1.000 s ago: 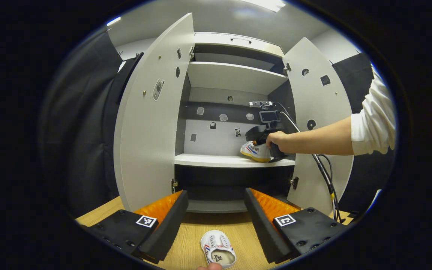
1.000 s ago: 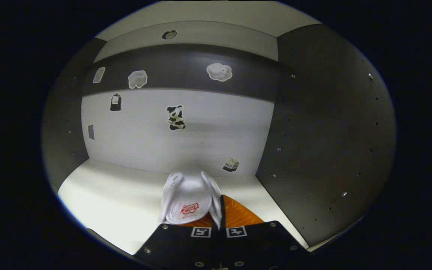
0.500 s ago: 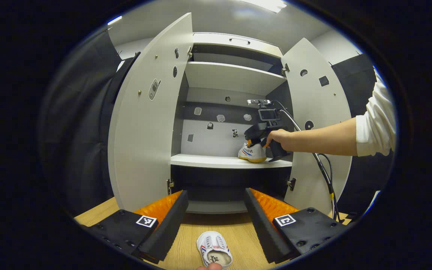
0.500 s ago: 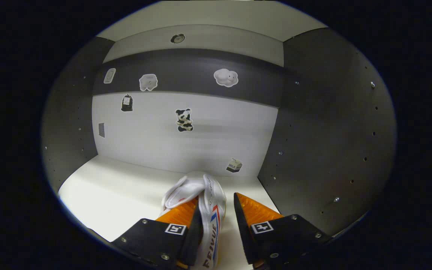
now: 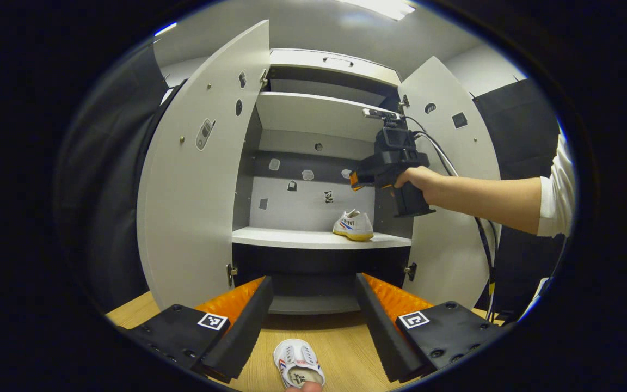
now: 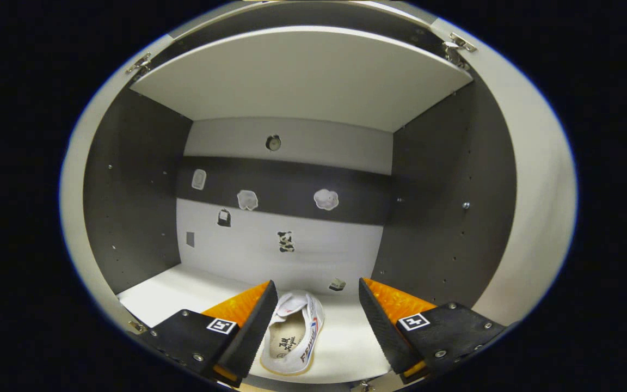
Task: Grab one shoe with the right hand and put it into the shoe cabinet, grab the other shoe with the left hand and put it into the shoe cabinet; then close the right door with the right hand and the left door with the left hand.
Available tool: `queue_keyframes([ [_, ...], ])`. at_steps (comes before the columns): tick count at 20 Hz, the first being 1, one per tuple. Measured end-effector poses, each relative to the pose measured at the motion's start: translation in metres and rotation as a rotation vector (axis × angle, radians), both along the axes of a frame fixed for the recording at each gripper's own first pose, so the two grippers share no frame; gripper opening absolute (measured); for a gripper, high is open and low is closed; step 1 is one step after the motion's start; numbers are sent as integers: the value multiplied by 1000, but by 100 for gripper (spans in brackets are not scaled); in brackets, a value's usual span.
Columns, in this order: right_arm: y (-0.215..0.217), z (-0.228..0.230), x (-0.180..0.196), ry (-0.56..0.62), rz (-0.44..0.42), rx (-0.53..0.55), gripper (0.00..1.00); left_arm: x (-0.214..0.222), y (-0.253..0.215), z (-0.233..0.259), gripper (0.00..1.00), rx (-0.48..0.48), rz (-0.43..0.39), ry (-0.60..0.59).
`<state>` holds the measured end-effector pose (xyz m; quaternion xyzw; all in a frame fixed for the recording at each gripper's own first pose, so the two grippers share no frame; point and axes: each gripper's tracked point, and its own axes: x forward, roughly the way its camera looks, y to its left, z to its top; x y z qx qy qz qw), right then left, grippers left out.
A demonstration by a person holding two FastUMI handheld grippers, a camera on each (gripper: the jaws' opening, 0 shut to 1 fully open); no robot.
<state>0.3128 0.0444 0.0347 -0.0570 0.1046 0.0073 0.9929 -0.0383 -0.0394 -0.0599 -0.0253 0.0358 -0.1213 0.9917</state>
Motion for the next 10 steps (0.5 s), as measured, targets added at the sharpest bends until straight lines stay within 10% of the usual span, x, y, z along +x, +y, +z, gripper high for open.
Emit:
queue_keyframes([
  [10, 1, 19, -174, -180, 63, 59, 94, -7, 2, 3, 98, 3, 22, 7],
])
